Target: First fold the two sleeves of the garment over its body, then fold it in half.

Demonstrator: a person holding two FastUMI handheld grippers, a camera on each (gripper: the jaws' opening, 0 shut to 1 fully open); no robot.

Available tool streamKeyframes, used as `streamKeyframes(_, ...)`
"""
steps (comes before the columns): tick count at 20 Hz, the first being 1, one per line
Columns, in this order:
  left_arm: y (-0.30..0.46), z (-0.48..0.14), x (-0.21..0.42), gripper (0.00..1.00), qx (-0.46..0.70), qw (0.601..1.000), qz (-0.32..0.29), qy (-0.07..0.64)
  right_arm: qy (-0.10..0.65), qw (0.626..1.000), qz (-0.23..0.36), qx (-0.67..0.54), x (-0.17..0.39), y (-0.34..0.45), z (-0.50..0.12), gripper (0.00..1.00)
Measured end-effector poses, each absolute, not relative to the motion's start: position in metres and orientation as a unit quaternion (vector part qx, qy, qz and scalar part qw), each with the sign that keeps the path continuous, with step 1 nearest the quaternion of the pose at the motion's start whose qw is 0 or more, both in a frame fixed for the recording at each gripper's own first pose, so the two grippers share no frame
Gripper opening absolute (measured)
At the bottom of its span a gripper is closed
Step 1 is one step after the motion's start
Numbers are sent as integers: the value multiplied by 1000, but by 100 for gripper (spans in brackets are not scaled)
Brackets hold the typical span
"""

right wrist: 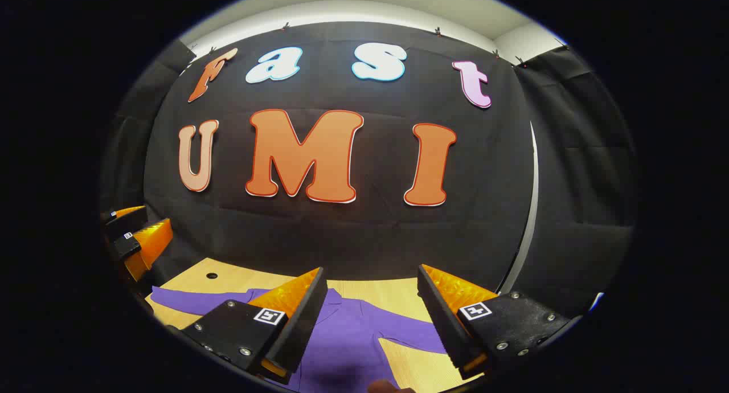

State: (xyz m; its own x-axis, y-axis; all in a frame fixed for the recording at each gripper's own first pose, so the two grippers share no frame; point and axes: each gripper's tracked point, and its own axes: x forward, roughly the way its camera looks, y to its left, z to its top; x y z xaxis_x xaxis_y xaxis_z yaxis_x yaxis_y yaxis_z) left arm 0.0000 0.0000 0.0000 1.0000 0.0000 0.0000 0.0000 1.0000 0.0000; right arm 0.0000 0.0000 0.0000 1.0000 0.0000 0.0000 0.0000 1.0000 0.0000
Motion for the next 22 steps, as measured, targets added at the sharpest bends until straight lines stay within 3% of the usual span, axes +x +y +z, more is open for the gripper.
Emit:
streamKeyframes(1, 0, 1, 0, 96, 3, 1000, -1, 0, -1, 1000, 0, 0, 1, 1, 1, 95)
streamKeyframes(8, 6, -6, 5, 96, 3, 1000, -10, 4, -5, 1000, -10, 0, 5, 6, 4, 95)
streamKeyframes(9, 7, -5, 6, 100, 2, 1000, -11, 3, -4, 1000, -10, -1, 4, 7, 4, 95)
streamKeyframes(10, 6, -6, 6, 96, 3, 1000, -12, 4, -3, 1000, -9, 0, 4, 9, 4, 95)
streamKeyframes(22, 22, 6, -2, 96, 0, 1000, -7, -19, 1, 1000, -22, -6, 3, 12, 5, 95)
